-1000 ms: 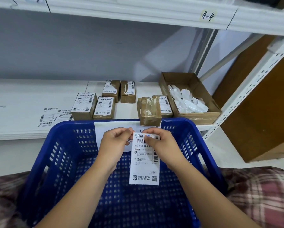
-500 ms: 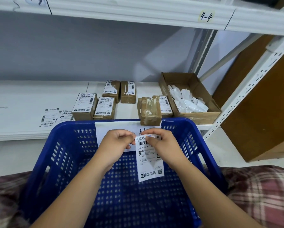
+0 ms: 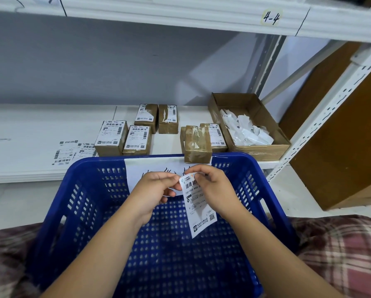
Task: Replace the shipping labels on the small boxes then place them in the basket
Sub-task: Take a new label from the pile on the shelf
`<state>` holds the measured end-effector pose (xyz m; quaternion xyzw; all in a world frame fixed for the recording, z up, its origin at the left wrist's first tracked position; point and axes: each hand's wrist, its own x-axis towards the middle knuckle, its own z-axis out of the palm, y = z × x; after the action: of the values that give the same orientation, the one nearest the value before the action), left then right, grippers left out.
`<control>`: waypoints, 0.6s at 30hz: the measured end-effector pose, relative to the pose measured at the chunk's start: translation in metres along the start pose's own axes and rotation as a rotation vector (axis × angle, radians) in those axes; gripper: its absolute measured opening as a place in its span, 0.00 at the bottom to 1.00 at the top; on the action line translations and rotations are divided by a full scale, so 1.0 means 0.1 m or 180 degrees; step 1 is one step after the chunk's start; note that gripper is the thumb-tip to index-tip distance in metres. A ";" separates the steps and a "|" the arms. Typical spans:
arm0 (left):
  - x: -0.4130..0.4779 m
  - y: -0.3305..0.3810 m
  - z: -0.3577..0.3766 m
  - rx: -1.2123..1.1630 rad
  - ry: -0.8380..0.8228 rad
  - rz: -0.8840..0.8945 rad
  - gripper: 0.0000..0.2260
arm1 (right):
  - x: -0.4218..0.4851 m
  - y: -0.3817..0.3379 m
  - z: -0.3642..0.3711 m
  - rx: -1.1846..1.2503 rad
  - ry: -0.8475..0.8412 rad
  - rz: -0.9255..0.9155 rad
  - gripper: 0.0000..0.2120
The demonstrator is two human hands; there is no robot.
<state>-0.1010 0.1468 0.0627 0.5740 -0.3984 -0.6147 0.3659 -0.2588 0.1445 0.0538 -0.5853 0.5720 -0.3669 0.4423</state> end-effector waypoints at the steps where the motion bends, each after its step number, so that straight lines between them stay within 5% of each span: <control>1: 0.00 0.00 0.00 -0.0031 -0.0019 -0.0012 0.07 | 0.00 0.00 0.00 -0.0040 0.0013 -0.0014 0.15; 14: -0.06 0.02 0.06 0.0453 -0.0210 0.0127 0.08 | 0.00 0.04 0.05 -0.0214 -0.0038 -0.0069 0.14; 18: -0.04 0.01 0.08 0.0196 0.0012 0.0150 0.09 | -0.04 0.07 0.13 -0.0268 0.0420 -0.0117 0.18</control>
<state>-0.1085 0.1507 0.0656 0.5765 -0.4299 -0.5923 0.3633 -0.2495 0.1496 0.0428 -0.5883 0.6040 -0.3885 0.3718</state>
